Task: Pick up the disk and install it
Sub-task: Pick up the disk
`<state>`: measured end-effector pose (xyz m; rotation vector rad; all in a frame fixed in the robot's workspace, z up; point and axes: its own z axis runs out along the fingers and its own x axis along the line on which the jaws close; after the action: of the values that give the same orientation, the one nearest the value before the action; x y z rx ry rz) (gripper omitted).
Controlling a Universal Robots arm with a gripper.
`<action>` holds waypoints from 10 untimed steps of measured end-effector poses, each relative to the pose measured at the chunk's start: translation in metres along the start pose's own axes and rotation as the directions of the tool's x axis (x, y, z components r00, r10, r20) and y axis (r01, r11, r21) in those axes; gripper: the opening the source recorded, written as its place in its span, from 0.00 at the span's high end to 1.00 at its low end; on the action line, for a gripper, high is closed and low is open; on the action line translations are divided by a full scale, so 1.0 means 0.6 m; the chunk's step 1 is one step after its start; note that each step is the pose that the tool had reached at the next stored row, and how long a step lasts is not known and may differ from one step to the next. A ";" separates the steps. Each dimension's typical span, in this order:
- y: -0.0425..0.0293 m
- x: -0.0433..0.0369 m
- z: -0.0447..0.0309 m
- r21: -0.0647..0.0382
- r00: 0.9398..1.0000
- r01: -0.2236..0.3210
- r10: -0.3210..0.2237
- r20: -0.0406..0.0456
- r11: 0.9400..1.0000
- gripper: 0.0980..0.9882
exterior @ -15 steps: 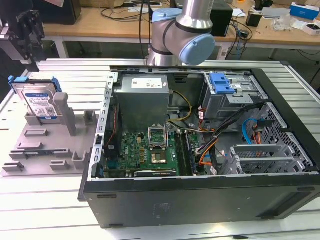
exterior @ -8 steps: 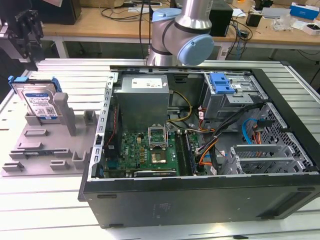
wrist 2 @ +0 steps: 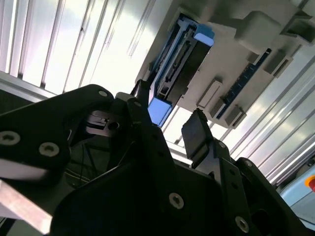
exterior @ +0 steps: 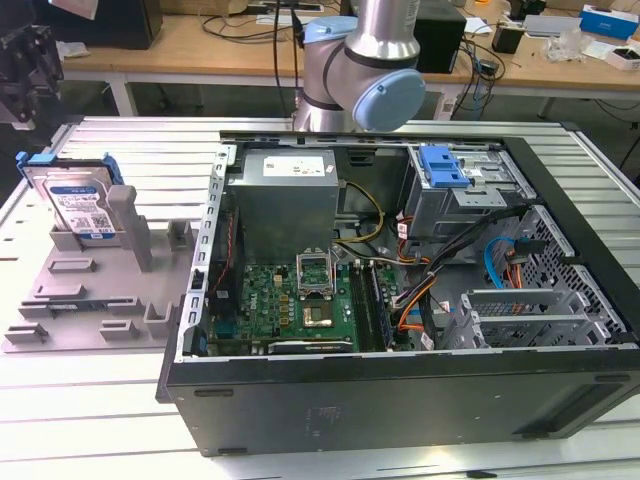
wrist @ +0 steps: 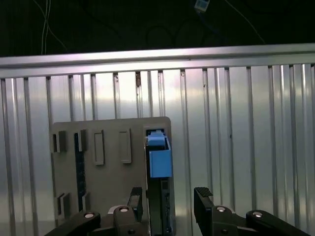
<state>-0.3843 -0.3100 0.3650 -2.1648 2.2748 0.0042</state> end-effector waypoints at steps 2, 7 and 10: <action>0.005 0.000 0.004 0.000 1.000 0.002 -0.002 0.000 1.000 0.50; 0.013 0.001 0.015 0.000 1.000 0.011 -0.011 0.000 1.000 0.50; 0.016 0.001 0.025 -0.003 1.000 0.015 -0.015 -0.001 1.000 0.50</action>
<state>-0.3938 -0.3101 0.3498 -2.1830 2.2604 0.0066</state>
